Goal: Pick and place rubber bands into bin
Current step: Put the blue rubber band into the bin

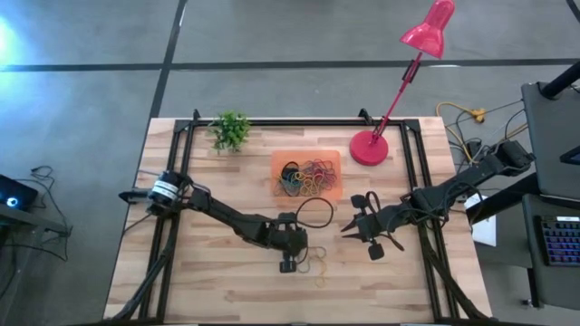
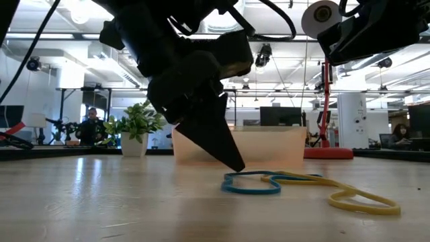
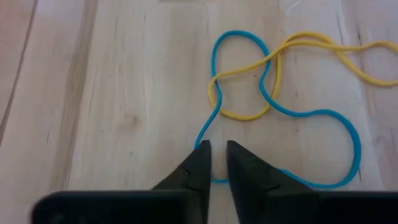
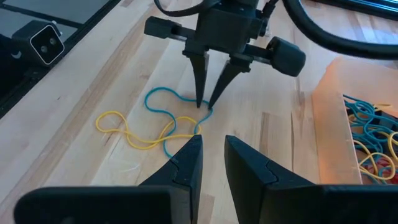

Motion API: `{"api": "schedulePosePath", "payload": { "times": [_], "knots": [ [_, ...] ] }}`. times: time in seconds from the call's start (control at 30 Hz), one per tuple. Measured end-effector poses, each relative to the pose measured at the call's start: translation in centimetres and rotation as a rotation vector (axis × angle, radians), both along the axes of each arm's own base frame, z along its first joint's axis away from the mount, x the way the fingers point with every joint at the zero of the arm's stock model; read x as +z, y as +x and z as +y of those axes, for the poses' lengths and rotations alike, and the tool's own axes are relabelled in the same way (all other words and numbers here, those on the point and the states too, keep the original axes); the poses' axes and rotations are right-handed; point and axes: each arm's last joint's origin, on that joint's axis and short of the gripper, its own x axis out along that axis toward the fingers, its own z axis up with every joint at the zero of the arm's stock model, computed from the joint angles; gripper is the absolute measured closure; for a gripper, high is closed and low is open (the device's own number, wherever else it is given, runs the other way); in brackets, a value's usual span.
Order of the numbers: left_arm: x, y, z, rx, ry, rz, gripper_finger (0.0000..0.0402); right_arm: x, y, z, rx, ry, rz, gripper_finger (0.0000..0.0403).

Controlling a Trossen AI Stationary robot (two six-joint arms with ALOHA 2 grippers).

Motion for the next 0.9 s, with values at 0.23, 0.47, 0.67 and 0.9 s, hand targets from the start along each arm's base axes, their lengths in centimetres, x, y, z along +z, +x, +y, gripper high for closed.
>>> {"api": "schedulePosePath", "payload": {
  "times": [0.23, 0.47, 0.67, 0.9],
  "knots": [
    [0.3, 0.3, 0.1, -0.024, 0.066, -0.051, 0.0286, 0.0, 0.0, 0.0, -0.001, 0.000, -0.001, 0.0346],
    [-1.4, 1.3, 0.6, -0.079, 0.065, -0.057, 0.0267, 0.0, 0.0, 0.0, -0.001, 0.001, -0.002, 0.0346],
    [-1.8, 1.6, 1.2, -0.075, 0.040, -0.055, 0.0268, 0.0, 0.0, 0.0, -0.003, 0.002, 0.001, 0.0346],
    [-2.1, 1.9, 2.6, -0.035, -0.069, -0.008, 0.0327, 0.0, 0.0, 0.0, -0.002, 0.000, 0.001, 0.0346]
  ]
}}
